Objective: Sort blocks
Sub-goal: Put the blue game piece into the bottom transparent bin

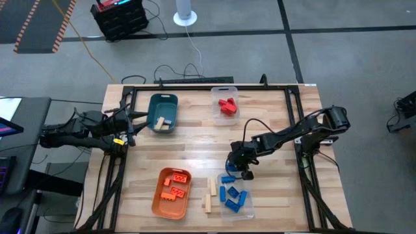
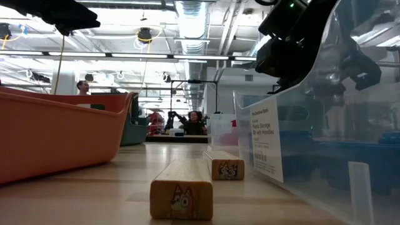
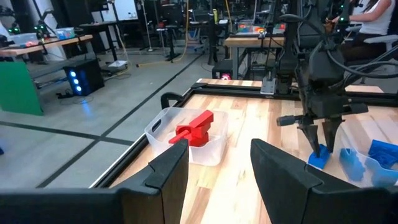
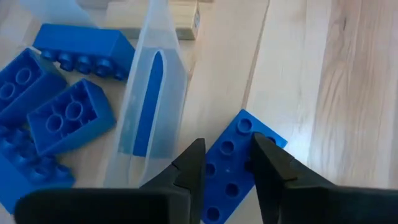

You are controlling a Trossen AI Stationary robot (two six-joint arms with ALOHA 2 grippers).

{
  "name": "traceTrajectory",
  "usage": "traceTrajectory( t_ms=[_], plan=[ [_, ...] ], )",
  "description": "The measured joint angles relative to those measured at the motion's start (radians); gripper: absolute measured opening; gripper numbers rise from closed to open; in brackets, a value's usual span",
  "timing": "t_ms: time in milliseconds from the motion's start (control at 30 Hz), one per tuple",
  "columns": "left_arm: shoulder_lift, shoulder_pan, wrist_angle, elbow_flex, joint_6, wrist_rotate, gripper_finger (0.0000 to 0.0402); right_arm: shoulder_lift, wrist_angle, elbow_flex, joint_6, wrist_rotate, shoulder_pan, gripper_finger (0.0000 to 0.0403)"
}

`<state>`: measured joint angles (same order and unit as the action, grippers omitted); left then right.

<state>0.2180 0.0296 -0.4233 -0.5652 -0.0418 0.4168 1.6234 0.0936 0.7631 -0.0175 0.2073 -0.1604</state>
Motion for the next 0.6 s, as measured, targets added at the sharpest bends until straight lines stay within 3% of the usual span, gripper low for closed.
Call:
traceTrajectory(
  t_ms=[233, 467, 600],
  plan=[
    [0.000, 0.000, 0.000, 0.000, 0.000, 0.008, 0.0169, -0.039, 0.119, 0.000, -0.004, -0.066, 0.007, 0.0088],
    [0.000, 0.000, -0.001, 0.000, -0.001, 0.012, 0.0169, -0.094, 0.275, -0.002, -0.016, -0.194, 0.020, 0.0085],
    [0.000, 0.000, -0.006, 0.000, 0.001, 0.013, 0.0169, -0.126, 0.350, -0.002, -0.052, -0.215, 0.047, 0.0085]
  ],
)
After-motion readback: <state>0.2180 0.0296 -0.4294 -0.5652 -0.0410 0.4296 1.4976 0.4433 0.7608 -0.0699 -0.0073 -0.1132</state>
